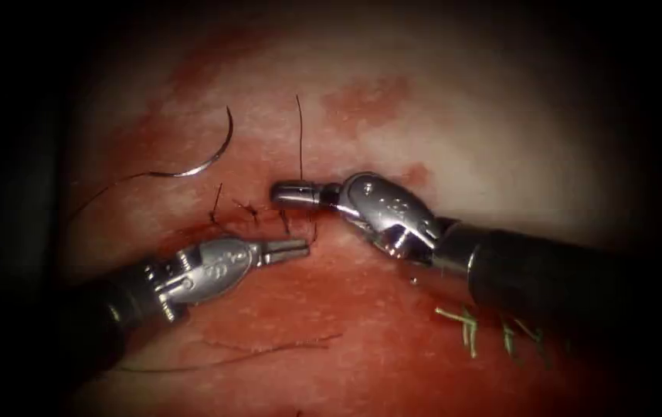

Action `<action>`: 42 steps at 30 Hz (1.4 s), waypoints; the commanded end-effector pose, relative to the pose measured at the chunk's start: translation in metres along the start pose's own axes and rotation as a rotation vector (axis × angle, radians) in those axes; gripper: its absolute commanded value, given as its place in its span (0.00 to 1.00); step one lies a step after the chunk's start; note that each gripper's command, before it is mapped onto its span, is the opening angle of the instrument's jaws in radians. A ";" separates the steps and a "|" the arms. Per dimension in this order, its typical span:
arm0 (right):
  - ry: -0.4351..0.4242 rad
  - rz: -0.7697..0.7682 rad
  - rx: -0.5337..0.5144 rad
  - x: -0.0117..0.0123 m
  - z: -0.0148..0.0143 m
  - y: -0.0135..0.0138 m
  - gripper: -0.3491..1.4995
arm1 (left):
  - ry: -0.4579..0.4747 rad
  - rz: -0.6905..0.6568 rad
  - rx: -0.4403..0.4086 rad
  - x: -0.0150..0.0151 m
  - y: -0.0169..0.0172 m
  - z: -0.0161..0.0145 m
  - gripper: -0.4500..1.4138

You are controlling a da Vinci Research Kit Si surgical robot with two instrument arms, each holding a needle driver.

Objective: Wound Closure

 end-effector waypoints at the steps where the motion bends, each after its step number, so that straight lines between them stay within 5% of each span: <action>1: -0.032 -0.008 -0.013 -0.0006 0.0010 -0.0003 0.57 | 0.001 -0.003 0.001 0.0003 -0.0001 0.0006 0.00; 7: -0.123 -0.032 -0.003 -0.0017 0.0010 -0.0009 0.75 | -0.005 0.007 -0.009 0.0028 -0.0010 -0.0009 0.00; 18: -0.162 -0.044 0.035 -0.0029 0.0016 -0.0016 0.74 | -0.016 0.034 0.006 0.0043 -0.0041 -0.0016 0.00; 21: -0.163 -0.045 0.062 -0.0032 0.0018 -0.0019 0.65 | -0.017 0.037 0.004 0.0044 -0.0056 -0.0009 0.00; 26: -0.165 -0.045 0.098 -0.0033 0.0016 -0.0021 0.30 | -0.039 0.047 0.020 0.0036 -0.0079 -0.0001 0.00; 28: -0.165 -0.044 0.101 -0.0033 0.0016 -0.0020 0.24 | -0.041 0.047 0.023 0.0031 -0.0086 0.0002 0.00; 37: -0.164 -0.044 0.107 -0.0032 0.0015 -0.0022 0.11 | -0.053 0.055 0.022 0.0010 -0.0098 0.0012 0.00; 42: -0.153 -0.041 0.106 -0.0030 0.0015 -0.0023 0.15 | -0.065 0.071 0.014 -0.0002 -0.0098 0.0017 0.00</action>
